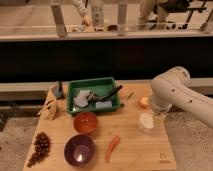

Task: Stack bowls on top of each other

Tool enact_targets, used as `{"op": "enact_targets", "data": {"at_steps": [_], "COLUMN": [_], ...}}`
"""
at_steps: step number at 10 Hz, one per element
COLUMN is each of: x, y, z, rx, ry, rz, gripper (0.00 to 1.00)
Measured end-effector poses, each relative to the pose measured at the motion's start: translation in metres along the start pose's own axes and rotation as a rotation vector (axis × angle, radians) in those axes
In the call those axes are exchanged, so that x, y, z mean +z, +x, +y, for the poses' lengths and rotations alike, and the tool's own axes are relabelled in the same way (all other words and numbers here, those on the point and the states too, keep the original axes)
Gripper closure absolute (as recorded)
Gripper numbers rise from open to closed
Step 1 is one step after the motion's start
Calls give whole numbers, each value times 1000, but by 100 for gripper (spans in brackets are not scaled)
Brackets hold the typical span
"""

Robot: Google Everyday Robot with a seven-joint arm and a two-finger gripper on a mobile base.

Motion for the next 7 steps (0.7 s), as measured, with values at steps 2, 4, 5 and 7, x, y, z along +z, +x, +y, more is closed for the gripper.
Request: {"op": "enact_targets", "data": {"at_steps": [2,4,5,7], "x": [1,3,3,4], "y": [-26,-46,-50,-72], "z": [-2,-1,1,3], "rx": [-47,-94,-117,-162], "ry": [8,13,15,21], "rz": [2,3,4,1], "gripper": [20,20,20,20]}}
